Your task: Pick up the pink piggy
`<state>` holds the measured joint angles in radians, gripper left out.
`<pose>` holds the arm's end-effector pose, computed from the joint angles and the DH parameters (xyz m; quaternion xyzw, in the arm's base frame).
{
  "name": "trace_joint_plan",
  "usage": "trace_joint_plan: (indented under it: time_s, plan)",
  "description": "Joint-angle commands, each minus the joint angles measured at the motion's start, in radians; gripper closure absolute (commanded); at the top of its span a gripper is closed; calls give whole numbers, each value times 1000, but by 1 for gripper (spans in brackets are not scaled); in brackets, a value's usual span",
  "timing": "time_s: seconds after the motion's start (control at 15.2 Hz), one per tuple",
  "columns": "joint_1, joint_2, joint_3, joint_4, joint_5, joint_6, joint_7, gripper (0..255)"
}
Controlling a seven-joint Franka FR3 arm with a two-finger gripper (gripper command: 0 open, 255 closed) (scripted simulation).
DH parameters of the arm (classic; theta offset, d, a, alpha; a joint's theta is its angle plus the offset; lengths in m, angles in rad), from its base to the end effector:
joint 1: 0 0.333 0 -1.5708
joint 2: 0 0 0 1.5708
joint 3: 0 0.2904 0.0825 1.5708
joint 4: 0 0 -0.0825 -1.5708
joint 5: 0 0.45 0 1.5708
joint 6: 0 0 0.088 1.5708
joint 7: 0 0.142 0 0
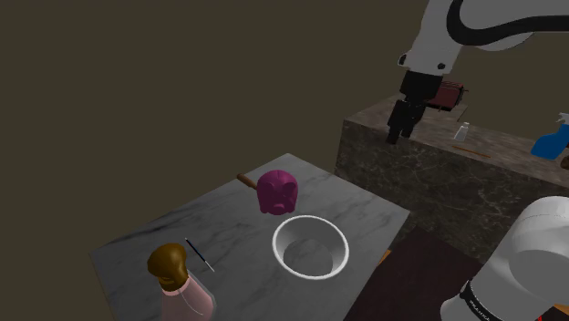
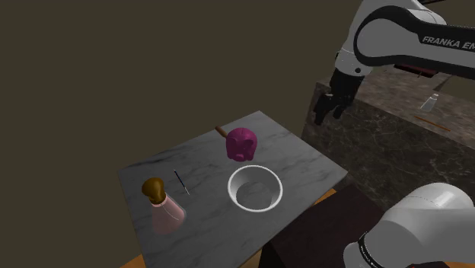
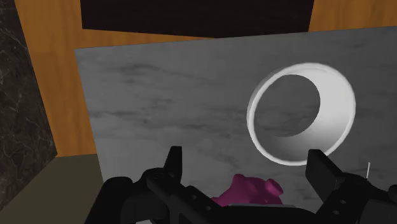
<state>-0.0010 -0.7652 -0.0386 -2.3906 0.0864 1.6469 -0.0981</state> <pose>0.4033 -0.0049 0.5179 -0.9979 -0.0316 -0.0141 0.0557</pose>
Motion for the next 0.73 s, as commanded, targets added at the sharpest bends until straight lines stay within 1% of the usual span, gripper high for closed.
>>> trace_joint_plan:
  time_s: [0.0, 0.33, 0.66]
  plan:
    - [0, 0, 0, 0, 0, 0, 0, 0]
    - [10, 96, 87, -51, 40, 155, 119, 0]
    - [15, 232, 171, -62, 64, 309, 237, 0]
